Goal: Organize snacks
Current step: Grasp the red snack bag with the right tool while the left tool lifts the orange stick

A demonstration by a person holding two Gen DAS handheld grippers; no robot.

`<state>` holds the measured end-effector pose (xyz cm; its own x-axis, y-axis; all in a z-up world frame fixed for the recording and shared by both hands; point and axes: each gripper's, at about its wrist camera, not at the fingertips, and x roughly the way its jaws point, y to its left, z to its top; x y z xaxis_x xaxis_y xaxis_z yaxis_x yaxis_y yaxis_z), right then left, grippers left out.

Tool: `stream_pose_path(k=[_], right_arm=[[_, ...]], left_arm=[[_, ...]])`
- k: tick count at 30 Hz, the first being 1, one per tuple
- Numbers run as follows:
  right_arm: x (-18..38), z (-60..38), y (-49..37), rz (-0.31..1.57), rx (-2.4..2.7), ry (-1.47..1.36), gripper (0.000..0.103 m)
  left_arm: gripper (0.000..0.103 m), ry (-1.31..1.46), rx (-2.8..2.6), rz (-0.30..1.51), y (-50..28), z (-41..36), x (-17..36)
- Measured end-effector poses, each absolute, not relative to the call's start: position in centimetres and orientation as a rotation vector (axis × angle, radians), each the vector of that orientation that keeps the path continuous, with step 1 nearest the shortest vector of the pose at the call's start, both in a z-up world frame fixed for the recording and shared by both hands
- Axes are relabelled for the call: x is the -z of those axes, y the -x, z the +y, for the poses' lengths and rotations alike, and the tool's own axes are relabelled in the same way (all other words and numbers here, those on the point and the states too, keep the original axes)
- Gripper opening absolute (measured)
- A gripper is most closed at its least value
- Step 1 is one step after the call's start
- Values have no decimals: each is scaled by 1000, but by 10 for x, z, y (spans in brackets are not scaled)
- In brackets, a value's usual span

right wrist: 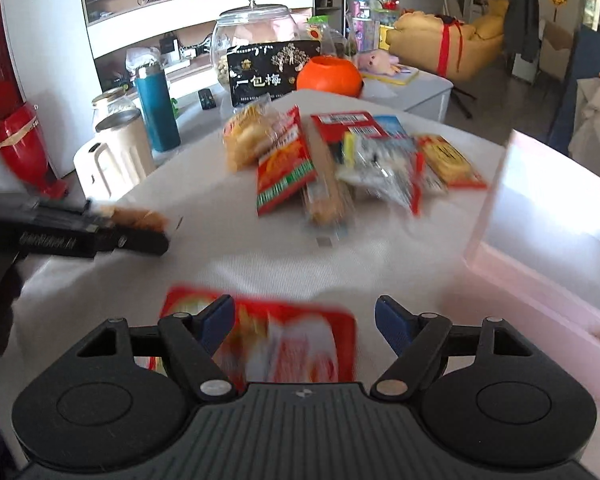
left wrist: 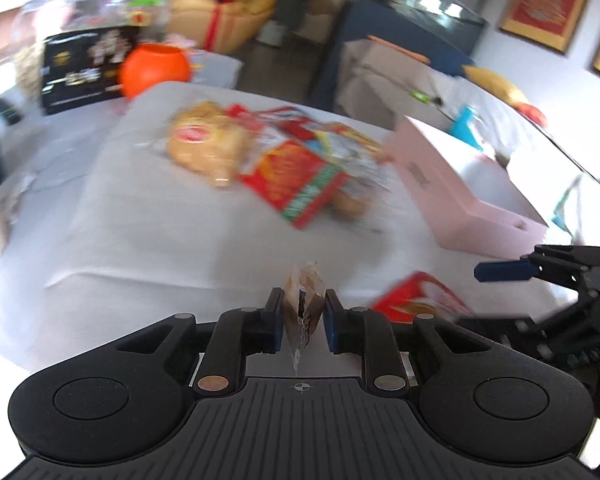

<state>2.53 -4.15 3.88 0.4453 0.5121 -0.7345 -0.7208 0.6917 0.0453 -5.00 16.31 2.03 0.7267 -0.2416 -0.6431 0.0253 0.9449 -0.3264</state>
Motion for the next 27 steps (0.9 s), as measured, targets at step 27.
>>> stream_pose_path(k=[27], right_arm=[[-24, -39, -29, 1033, -735, -7, 82]], left_arm=[[28, 386, 4, 699, 64, 175, -33]])
